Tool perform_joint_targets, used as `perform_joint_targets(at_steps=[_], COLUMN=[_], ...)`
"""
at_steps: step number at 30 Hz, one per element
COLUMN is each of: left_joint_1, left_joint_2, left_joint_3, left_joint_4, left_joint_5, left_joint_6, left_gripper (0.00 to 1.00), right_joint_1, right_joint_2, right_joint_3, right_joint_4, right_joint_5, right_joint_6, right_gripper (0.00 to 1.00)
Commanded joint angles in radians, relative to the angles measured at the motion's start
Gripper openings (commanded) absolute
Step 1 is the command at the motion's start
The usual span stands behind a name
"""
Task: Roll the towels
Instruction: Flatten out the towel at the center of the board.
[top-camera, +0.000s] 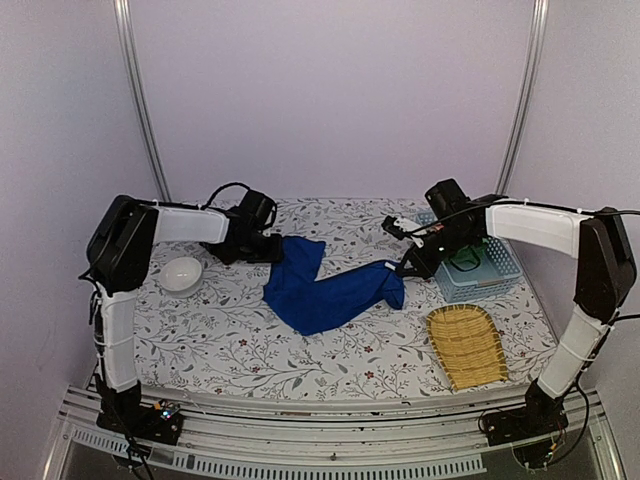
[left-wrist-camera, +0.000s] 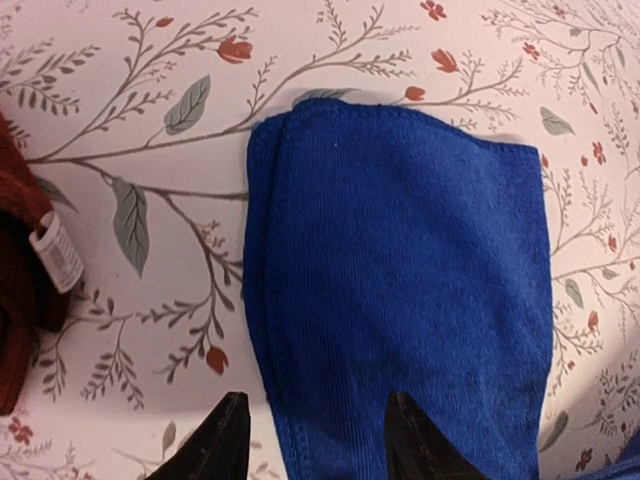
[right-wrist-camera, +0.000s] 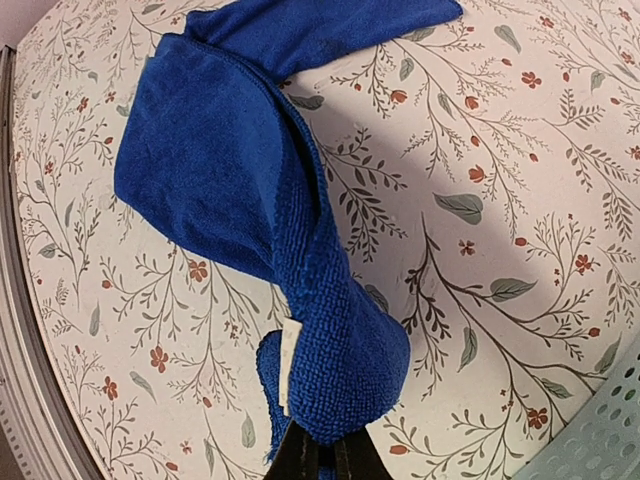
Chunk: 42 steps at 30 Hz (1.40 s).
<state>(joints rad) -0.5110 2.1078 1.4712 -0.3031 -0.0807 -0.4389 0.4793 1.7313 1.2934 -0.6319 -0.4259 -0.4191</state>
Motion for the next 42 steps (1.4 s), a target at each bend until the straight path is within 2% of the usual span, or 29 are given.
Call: perform_joint_targets(at_steps=[1, 6, 10, 14, 19, 21, 22, 23, 24, 25, 31, 37, 42], left_joint_1=[0.035, 0.066, 0.074, 0.078, 0.080, 0.080, 0.080, 0.079, 0.078, 0.077, 0.078, 0.080, 0.081], left_joint_2=[0.104, 0.215, 0.331, 0.434, 0.504, 0.500, 0.493, 0.480, 0.461, 0.434, 0.187, -0.112, -0.403], left_joint_3=[0.141, 0.278, 0.450, 0.593, 0.700, 0.698, 0.696, 0.688, 0.672, 0.642, 0.448, 0.277, 0.105], left_joint_4=[-0.041, -0.002, -0.068, -0.102, -0.149, -0.144, -0.144, -0.142, -0.134, -0.121, 0.009, 0.027, -0.033], left_joint_5=[0.002, 0.049, 0.051, 0.067, 0.093, 0.094, 0.085, 0.074, 0.064, 0.056, 0.031, -0.068, -0.184], left_joint_6=[0.055, 0.106, 0.138, 0.162, 0.164, 0.171, 0.173, 0.172, 0.173, 0.173, 0.198, 0.211, 0.181], left_gripper=[0.46, 0.38, 0.50, 0.49, 0.36, 0.21, 0.17, 0.14, 0.05, 0.00, 0.00, 0.00, 0.00], right_joint_1=[0.002, 0.002, 0.002, 0.001, 0.001, 0.001, 0.001, 0.001, 0.002, 0.001, -0.018, -0.077, -0.141], right_joint_2=[-0.006, 0.000, -0.001, -0.009, -0.022, -0.027, -0.028, -0.029, -0.029, -0.029, -0.011, -0.013, -0.057], right_joint_3=[-0.020, -0.021, -0.022, -0.026, -0.039, -0.043, -0.045, -0.046, -0.046, -0.045, -0.012, 0.145, 0.289], right_joint_4=[-0.008, -0.006, -0.005, -0.009, -0.011, -0.010, -0.011, -0.011, -0.010, -0.010, -0.013, -0.064, -0.088], right_joint_5=[0.011, -0.007, -0.009, -0.004, -0.002, -0.001, 0.001, 0.001, 0.002, 0.000, -0.017, 0.020, 0.018], right_joint_6=[-0.012, -0.010, -0.008, -0.009, -0.010, -0.012, -0.012, -0.011, -0.011, -0.010, -0.005, -0.039, -0.062], right_gripper=[0.08, 0.08, 0.09, 0.09, 0.11, 0.11, 0.12, 0.12, 0.12, 0.12, 0.12, 0.14, 0.16])
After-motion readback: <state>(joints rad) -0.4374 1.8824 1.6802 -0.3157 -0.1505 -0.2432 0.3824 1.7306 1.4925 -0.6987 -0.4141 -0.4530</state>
